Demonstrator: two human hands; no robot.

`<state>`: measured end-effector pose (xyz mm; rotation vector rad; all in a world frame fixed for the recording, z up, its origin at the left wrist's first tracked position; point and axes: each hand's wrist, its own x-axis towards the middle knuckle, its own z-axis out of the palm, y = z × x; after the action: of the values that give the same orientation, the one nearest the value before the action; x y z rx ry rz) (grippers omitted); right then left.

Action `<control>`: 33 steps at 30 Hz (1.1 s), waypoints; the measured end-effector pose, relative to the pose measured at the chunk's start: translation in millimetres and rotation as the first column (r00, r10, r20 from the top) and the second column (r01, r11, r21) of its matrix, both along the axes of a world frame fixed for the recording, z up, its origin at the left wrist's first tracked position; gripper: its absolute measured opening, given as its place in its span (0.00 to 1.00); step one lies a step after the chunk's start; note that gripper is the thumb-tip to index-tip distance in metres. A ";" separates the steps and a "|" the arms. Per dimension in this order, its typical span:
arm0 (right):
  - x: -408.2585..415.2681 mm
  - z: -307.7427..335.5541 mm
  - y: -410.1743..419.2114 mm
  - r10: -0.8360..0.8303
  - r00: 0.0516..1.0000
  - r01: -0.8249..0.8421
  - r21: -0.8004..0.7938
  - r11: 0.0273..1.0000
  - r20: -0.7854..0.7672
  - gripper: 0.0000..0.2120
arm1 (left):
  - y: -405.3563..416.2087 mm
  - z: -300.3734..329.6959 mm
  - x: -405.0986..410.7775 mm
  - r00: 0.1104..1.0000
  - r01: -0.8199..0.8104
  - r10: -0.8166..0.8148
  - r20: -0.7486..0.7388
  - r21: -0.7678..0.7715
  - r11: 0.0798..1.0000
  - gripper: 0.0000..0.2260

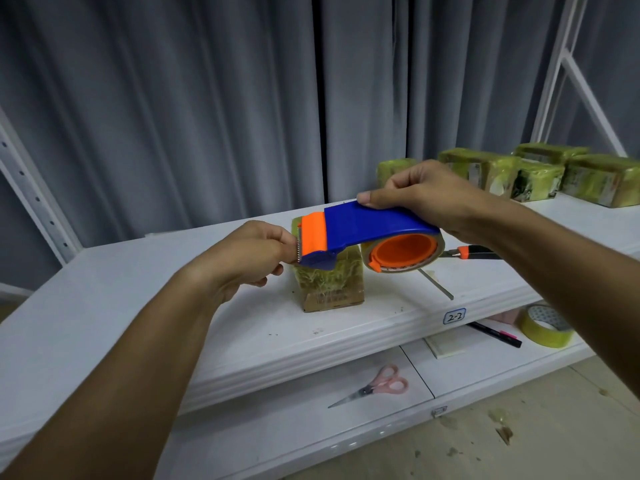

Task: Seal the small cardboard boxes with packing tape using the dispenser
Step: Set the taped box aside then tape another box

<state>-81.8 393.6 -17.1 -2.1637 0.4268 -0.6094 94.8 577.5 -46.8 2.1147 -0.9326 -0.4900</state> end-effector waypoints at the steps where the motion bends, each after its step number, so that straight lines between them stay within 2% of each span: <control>1: -1.7 -0.7 0.1 0.010 1.000 -0.010 0.000 1.000 -0.005 0.19 | 0.4 0.3 -0.7 1.000 0.004 -0.004 0.006 0.010 1.000 0.09; 4: -7.6 -1.9 -1.8 0.015 1.000 -0.015 0.003 1.000 -0.004 0.22 | 2.5 1.7 -1.8 1.000 0.017 -0.017 0.009 0.033 0.999 0.09; 11: -14.8 -6.4 -5.2 0.021 1.000 -0.021 0.008 1.000 -0.023 0.20 | 1.0 2.4 -6.1 0.999 0.032 -0.034 0.029 0.073 0.997 0.09; 16: -14.6 -8.6 -5.2 0.022 0.999 -0.022 0.011 1.000 -0.024 0.24 | 1.2 2.3 -4.5 0.999 0.047 -0.049 0.023 0.061 0.997 0.09; 23: -13.4 -12.7 -6.2 0.032 0.999 -0.031 0.043 0.999 -0.015 0.24 | 2.9 4.3 0.7 0.998 0.033 -0.037 0.048 0.089 0.995 0.11; 27: -27.2 -11.1 -21.2 -0.045 0.999 0.044 0.050 0.998 0.026 0.21 | 17.1 1.1 18.0 0.997 -0.016 0.014 0.076 0.033 0.999 0.09; 33: -32.5 -10.8 -26.9 -0.085 0.996 0.085 0.018 0.996 0.004 0.20 | 13.0 -7.7 19.0 0.993 -0.012 0.006 0.121 0.044 0.999 0.07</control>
<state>-114.4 366.7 -27.9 -2.1356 0.5218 -0.6553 113.8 590.6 -54.5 2.2083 -0.9876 -0.3850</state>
